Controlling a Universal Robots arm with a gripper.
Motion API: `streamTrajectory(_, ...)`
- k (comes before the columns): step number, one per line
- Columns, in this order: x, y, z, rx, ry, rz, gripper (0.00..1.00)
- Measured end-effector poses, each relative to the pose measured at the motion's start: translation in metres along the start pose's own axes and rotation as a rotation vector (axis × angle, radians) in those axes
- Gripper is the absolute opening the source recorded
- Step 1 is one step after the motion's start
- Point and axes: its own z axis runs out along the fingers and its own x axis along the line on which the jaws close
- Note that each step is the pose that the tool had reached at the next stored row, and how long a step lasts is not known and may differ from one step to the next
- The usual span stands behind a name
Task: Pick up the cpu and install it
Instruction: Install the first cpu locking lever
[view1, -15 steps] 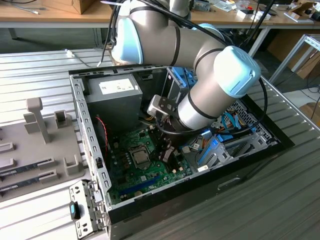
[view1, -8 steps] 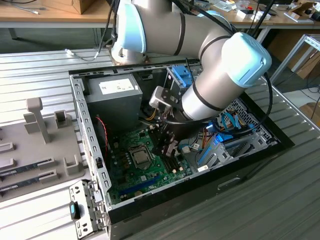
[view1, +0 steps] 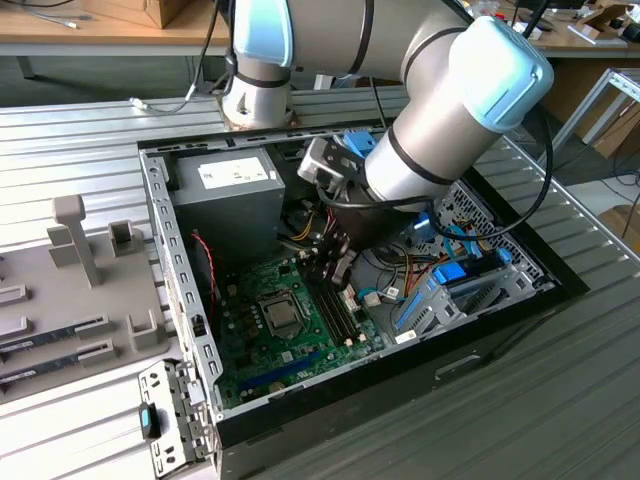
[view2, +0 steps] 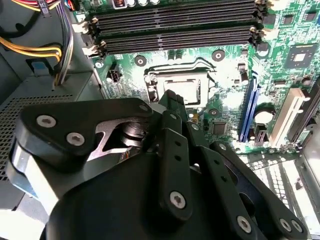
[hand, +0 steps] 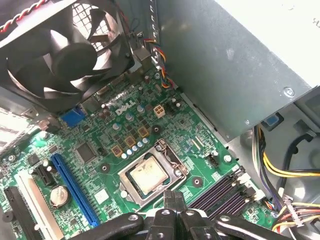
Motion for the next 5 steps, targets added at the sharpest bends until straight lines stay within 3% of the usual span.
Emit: streamTrajectory(5,0.0001,0.0001,-0.0003,0.0000,0.0002,0.000,0.11)
